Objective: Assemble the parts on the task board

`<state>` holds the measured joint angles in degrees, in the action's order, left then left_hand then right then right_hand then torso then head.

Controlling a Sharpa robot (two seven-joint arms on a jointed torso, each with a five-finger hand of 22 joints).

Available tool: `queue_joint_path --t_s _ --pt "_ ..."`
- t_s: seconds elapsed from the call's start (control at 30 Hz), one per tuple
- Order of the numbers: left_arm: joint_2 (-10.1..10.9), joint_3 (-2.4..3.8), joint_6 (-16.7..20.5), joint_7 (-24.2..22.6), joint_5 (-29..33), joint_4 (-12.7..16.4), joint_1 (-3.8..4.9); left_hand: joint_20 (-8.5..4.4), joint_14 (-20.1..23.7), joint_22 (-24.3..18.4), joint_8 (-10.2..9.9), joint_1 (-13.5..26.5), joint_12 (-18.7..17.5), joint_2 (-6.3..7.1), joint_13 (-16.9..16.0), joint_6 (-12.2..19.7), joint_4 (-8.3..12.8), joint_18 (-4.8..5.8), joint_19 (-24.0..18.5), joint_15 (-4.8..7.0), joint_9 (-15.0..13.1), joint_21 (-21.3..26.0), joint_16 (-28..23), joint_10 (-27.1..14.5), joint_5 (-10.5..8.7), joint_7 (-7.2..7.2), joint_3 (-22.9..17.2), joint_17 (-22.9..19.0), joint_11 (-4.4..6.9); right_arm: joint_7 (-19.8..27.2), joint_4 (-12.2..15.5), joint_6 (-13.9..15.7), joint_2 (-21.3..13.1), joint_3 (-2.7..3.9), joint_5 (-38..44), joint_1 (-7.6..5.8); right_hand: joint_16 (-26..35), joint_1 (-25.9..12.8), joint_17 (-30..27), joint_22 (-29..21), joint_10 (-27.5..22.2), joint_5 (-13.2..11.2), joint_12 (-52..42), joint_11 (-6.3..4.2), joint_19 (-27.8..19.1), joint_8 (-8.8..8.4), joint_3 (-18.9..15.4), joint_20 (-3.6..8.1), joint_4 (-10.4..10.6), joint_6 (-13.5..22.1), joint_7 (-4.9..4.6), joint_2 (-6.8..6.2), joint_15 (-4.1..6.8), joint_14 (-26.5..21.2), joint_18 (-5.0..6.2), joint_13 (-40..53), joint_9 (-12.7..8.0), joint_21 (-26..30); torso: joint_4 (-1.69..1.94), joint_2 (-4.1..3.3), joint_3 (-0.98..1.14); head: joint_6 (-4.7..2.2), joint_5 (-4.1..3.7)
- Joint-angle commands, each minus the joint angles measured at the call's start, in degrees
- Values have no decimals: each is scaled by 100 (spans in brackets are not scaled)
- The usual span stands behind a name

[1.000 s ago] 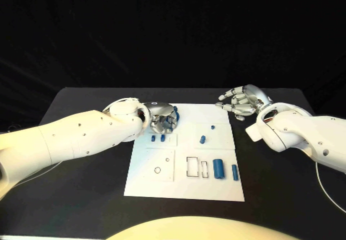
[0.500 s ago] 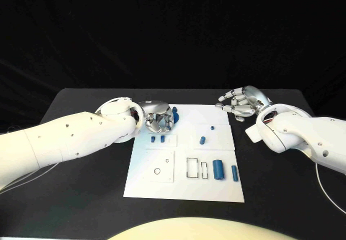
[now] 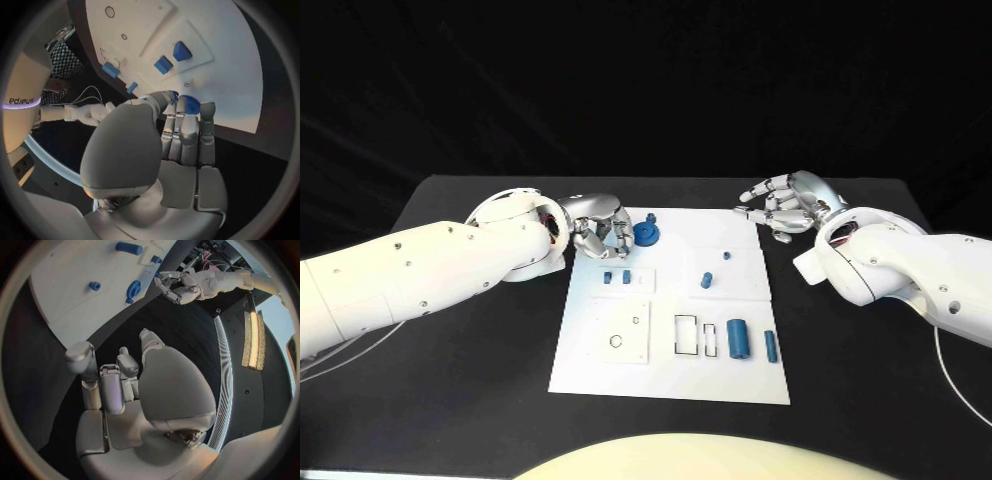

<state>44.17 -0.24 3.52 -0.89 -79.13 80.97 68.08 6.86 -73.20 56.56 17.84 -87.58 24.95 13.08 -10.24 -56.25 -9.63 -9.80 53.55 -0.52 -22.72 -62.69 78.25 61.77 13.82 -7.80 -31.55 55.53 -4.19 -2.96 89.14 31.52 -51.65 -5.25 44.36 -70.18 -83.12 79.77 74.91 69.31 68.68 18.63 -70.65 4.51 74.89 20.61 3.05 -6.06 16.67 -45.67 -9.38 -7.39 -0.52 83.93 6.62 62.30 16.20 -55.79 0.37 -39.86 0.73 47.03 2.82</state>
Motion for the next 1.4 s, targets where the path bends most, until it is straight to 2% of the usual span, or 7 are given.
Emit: queue_joint_path --t_s 0.03,0.2,0.37,0.5,1.4 --pt "-11 -12 -207 88 -189 -24 1 1 6 -15 -29 44 -36 3 -1 -50 17 35 -31 -14 -11 3 1 62 -13 -9 23 -28 6 58 6 30 -3 1 12 3 29 -42 85 -11 -18 39 32 -2 -37 6 26 -13 -2 -38 5 6 34 255 35 -12 -7 31 -7 -4 3 -6 24" --pt "-40 -30 -230 96 -351 -114 -7 1 13 -18 -32 45 -41 5 0 -52 19 34 -36 -14 -12 7 -4 65 -14 -8 23 -39 7 59 9 42 -5 1 12 4 29 -42 85 -11 -18 39 32 -2 -37 6 26 -13 -2 -38 5 6 34 255 35 -12 -7 31 -16 -7 -6 -6 27" --pt "-75 -36 -213 97 -389 -184 -10 0 8 -4 -35 37 -52 -2 -1 -61 28 37 -24 -11 -16 -4 0 80 -12 -4 17 -27 11 58 12 47 -4 1 12 4 29 -42 85 -11 -18 39 32 -2 -37 6 26 -13 -2 -38 5 6 34 255 35 -12 -7 31 -16 -3 5 2 37" --pt "-105 -38 -226 113 -402 -236 -11 0 5 0 -36 32 -56 -4 -2 -65 33 37 -20 -10 -18 -7 1 86 -13 -4 15 -22 12 57 13 45 0 1 13 4 31 -41 84 -12 -24 41 38 -2 -37 5 28 -13 -3 -37 5 1 35 255 35 -18 -7 35 -20 -5 0 13 37" --pt "-274 -95 -410 119 -375 -370 -34 -2 14 -10 -43 26 -77 -6 -6 -88 49 33 -36 -5 -27 3 -5 117 -20 -1 16 -43 17 52 23 40 -3 1 13 4 31 -41 84 -12 -24 41 38 -2 -37 5 28 -13 -3 -37 5 1 35 255 35 -18 -7 35 -15 -2 -2 23 24"
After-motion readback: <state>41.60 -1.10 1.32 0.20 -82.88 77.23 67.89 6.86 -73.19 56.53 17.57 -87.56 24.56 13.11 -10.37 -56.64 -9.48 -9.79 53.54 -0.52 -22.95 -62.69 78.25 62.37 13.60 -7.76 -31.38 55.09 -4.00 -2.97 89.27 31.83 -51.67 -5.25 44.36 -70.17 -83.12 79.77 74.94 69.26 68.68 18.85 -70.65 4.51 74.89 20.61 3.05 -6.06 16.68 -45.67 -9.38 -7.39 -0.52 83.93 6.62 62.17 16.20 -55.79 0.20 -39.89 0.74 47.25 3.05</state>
